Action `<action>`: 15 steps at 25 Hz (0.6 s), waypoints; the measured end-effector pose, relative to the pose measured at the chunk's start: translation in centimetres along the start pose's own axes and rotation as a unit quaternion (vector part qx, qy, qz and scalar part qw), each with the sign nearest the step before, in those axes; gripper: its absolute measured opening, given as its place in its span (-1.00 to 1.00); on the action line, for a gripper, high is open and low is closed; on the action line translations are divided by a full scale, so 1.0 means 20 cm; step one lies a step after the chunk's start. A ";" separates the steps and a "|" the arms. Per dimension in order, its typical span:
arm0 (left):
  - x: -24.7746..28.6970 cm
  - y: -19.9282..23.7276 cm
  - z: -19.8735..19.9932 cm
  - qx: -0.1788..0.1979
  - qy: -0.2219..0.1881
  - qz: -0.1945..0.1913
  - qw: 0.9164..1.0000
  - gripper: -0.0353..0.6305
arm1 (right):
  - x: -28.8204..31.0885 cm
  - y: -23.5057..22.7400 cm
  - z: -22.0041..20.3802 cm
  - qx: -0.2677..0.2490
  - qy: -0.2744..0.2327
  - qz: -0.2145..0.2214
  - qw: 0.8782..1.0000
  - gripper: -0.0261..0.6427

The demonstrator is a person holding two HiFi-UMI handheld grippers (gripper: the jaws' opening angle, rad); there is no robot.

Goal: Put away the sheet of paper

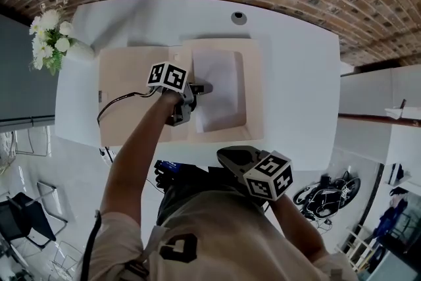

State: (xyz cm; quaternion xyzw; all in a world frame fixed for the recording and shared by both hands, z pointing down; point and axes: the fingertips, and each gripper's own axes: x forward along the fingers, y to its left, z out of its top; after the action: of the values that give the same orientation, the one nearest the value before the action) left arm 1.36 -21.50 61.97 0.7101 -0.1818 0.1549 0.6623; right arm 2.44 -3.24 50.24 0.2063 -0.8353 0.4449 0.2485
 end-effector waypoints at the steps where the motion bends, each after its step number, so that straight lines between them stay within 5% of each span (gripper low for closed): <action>1: 0.00 0.00 0.00 0.000 0.000 0.000 1.000 -0.85 | 0.00 0.00 0.00 -0.001 0.000 0.000 1.000 -0.85; 15: 0.00 0.00 0.00 0.000 -0.001 0.000 1.000 -0.85 | -0.01 0.00 -0.02 -0.006 0.007 -0.006 1.000 -0.85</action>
State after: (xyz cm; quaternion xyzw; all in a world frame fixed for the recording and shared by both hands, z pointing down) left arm 1.25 -21.50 62.00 0.7106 -0.1825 0.1538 0.6619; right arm 2.59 -2.91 50.29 0.2071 -0.8351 0.4395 0.2581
